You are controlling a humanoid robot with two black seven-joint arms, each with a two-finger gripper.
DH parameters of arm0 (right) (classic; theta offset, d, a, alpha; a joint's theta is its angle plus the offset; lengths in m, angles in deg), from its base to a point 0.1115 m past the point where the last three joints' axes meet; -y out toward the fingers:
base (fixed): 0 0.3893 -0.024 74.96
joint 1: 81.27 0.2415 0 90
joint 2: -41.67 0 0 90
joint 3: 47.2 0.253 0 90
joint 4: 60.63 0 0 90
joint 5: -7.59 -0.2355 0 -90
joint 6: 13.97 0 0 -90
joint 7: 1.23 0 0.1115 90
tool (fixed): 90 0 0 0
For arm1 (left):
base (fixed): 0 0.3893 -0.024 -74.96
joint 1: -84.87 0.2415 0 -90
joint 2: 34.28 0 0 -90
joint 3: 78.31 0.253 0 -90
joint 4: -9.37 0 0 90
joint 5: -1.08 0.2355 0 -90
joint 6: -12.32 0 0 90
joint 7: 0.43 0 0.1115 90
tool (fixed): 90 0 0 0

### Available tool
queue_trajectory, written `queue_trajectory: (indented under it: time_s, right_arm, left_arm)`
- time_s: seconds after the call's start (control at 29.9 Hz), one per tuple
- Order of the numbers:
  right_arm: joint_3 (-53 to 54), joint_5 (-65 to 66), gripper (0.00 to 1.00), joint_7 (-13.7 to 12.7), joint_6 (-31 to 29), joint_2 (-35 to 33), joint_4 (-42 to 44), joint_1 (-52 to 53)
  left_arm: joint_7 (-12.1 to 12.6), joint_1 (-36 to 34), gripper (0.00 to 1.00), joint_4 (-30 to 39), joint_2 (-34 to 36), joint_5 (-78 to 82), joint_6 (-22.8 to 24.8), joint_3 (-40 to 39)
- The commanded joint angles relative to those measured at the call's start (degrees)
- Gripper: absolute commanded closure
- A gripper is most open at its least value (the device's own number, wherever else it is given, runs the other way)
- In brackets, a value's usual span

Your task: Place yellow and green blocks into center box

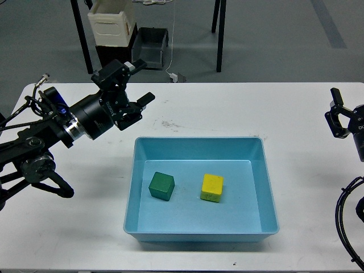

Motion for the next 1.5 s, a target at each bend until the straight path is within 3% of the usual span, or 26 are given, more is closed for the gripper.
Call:
queue_trajectory:
  time_s: [0.0,0.13,0.2,0.43,0.6,0.7,0.9,1.47]
  right_arm:
    - [2.0,-9.9,0.00,-4.8,-0.4,2.6,0.1,-0.1]
    - [5.4,-16.4,0.00,-11.2,-0.4,7.0,0.3,-1.3]
    - [6.3,-19.0,0.00,-12.4,-0.4,9.3,0.4,-2.0]
    - [10.0,-24.8,0.00,-13.6,-0.4,10.7,0.4,-5.6]
    - [12.2,-29.0,0.00,-13.7,-0.4,10.7,0.5,-7.9]
    - [12.0,-30.8,0.00,-13.8,-0.5,10.7,0.4,-9.1]
    - [11.7,-33.7,0.00,-17.0,-1.4,10.7,0.4,-10.3]
    - [11.0,-33.5,0.00,-16.6,-3.4,10.7,1.1,-12.0]
  left_arm:
    - [0.0,5.5,0.00,0.1,0.2,-16.6,0.7,-4.4]
    - [0.0,8.0,0.00,0.6,1.6,-27.4,2.2,-7.7]
    - [0.0,10.2,0.00,1.3,2.2,-32.2,3.1,-8.8]
    - [0.0,17.3,0.00,3.1,1.9,-46.7,9.3,-9.9]
    - [0.0,18.6,0.00,3.2,1.3,-55.2,10.6,-9.9]
    - [0.0,20.6,0.00,3.5,1.0,-58.9,13.8,-9.9]
    - [0.0,24.4,0.00,3.6,1.1,-59.9,13.8,-10.0]
    - [0.0,25.5,0.00,3.6,1.1,-59.9,13.8,-11.1]
